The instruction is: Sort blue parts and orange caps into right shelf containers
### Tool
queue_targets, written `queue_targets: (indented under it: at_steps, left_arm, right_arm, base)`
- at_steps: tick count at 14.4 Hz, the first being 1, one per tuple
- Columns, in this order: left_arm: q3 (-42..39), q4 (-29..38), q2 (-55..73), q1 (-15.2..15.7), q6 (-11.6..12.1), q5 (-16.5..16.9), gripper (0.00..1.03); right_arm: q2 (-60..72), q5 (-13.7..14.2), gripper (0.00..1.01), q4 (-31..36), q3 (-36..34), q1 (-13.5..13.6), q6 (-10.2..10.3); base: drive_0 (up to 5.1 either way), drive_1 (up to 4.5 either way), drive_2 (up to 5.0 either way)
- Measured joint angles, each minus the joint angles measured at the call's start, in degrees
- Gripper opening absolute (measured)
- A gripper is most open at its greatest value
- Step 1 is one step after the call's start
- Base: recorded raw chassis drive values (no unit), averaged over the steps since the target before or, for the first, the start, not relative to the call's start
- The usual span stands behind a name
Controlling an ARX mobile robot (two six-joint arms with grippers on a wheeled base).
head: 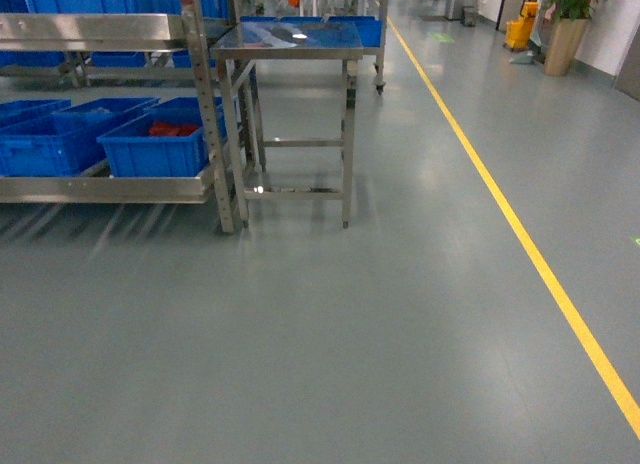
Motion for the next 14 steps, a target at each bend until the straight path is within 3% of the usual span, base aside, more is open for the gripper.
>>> queue_targets:
  at_steps: [14]
  left_arm:
    - [0.0,0.2,0.0,0.0,0.0,0.1,0.42]
  right_arm:
    - [0.0,0.0,0.44,-0.2,0.0,0.0,0.0]
  base:
    - [-0.1,4.25,-4.4]
